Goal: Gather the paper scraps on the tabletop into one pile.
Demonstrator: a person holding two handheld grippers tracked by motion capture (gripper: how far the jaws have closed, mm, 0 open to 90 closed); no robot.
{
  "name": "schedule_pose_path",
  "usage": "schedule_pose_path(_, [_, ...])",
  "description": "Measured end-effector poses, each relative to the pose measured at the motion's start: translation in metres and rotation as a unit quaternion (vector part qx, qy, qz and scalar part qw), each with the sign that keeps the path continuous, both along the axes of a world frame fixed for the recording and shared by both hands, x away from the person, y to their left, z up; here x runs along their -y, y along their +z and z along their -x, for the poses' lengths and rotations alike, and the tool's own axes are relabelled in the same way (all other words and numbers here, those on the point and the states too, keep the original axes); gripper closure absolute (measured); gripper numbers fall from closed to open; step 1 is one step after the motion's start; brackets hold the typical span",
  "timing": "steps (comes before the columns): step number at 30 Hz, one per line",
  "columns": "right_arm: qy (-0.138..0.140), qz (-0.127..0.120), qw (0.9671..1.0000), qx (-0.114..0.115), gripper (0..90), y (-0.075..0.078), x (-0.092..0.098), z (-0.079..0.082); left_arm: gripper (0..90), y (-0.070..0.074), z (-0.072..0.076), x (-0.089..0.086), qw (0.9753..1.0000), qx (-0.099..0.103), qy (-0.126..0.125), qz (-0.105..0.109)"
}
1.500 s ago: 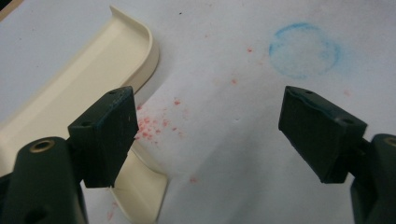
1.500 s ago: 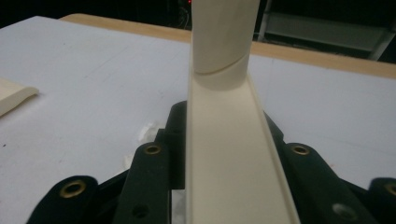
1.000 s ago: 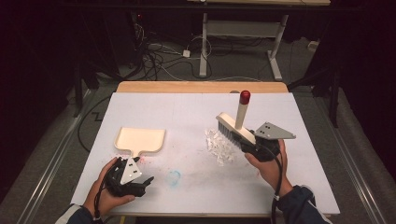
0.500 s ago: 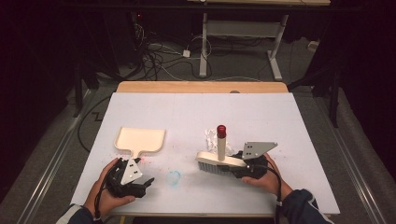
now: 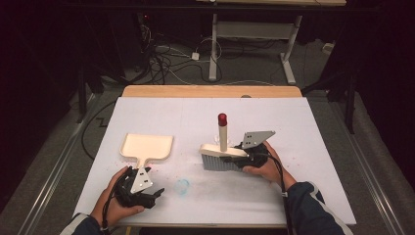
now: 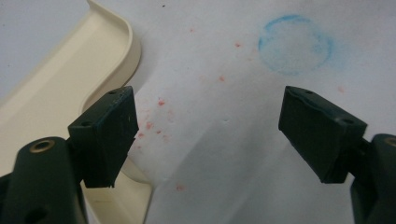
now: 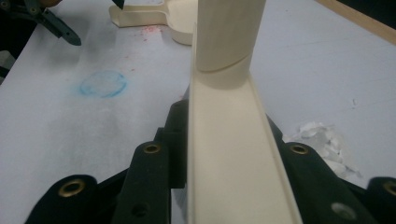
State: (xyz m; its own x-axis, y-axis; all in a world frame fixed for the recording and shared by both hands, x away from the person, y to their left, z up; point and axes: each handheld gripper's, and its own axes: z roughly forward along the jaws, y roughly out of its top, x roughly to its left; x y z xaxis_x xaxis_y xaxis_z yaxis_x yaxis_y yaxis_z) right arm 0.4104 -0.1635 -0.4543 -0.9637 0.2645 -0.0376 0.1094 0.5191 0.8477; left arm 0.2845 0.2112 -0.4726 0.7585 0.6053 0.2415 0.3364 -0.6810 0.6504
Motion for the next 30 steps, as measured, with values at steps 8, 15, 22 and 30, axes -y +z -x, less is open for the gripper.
schedule_pose_path(8, [-0.022,-0.014,0.9996,0.01,67.3,0.004,-0.002,-0.012,19.0,-0.001,0.0,0.001,1.0,-0.004,-0.003,-0.001])
schedule_pose_path(15, [-0.05,-0.035,0.9976,0.031,67.3,0.026,0.002,0.006,19.0,0.0,0.001,0.0,1.0,0.003,-0.003,-0.004])
schedule_pose_path(22, [-0.134,-0.053,0.988,0.056,67.3,0.053,0.023,0.046,19.0,0.004,0.005,-0.004,0.9999,0.011,0.004,0.0])
schedule_pose_path(30, [-0.221,-0.043,0.9725,0.059,67.3,0.052,0.054,0.08,19.0,0.004,0.006,-0.004,0.9999,0.012,0.002,-0.002])
